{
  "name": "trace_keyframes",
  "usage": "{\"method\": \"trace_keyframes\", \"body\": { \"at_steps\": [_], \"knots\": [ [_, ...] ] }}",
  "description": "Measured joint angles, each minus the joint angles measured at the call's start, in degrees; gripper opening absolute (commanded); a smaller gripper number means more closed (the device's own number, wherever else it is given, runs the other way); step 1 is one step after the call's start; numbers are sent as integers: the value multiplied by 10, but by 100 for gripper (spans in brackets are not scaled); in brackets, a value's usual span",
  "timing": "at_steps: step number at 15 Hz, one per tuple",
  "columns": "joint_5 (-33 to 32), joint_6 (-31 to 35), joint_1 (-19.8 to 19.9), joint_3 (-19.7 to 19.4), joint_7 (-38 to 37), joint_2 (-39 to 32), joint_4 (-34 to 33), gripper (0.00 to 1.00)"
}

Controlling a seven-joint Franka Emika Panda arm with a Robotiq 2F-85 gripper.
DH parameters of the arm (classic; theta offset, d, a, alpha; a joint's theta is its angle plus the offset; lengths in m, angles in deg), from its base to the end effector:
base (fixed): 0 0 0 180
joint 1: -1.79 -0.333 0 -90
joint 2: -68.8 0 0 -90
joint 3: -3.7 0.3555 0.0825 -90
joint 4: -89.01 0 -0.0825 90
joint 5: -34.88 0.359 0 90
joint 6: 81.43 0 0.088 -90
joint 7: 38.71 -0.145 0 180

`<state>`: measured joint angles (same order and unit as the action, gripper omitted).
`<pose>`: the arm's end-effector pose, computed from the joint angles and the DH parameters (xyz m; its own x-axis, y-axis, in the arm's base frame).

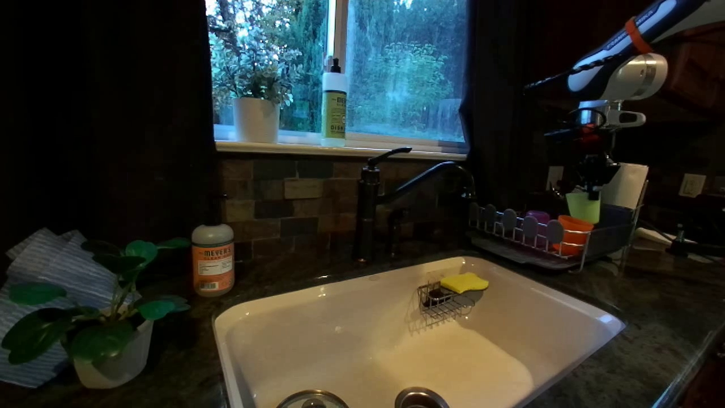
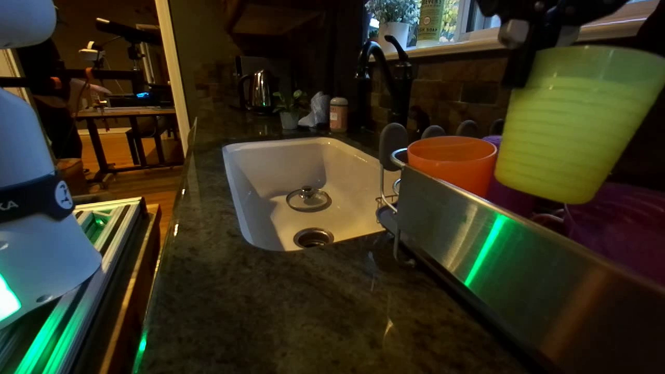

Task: Put the green cup inside the drying rack

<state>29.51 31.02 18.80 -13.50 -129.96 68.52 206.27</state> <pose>0.4213 -0.2976 0.4435 -0.5422 -0.8358 0.0864 -0.8315 0.5485 0.0882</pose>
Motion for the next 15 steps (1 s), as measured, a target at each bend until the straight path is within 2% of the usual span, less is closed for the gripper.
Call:
{"method": "trace_keyframes", "body": {
  "at_steps": [5, 10, 11, 12, 15],
  "knots": [
    [-3, 1, 0, 1, -40, 0, 25, 1],
    [-19, 30, 3, -1, -86, -1, 37, 1],
    [-21, 32, 3, -1, -92, -2, 38, 29],
    [-21, 32, 3, -1, -95, -3, 38, 30],
    [-25, 30, 5, -2, -101, -6, 44, 50]
  ]
}}
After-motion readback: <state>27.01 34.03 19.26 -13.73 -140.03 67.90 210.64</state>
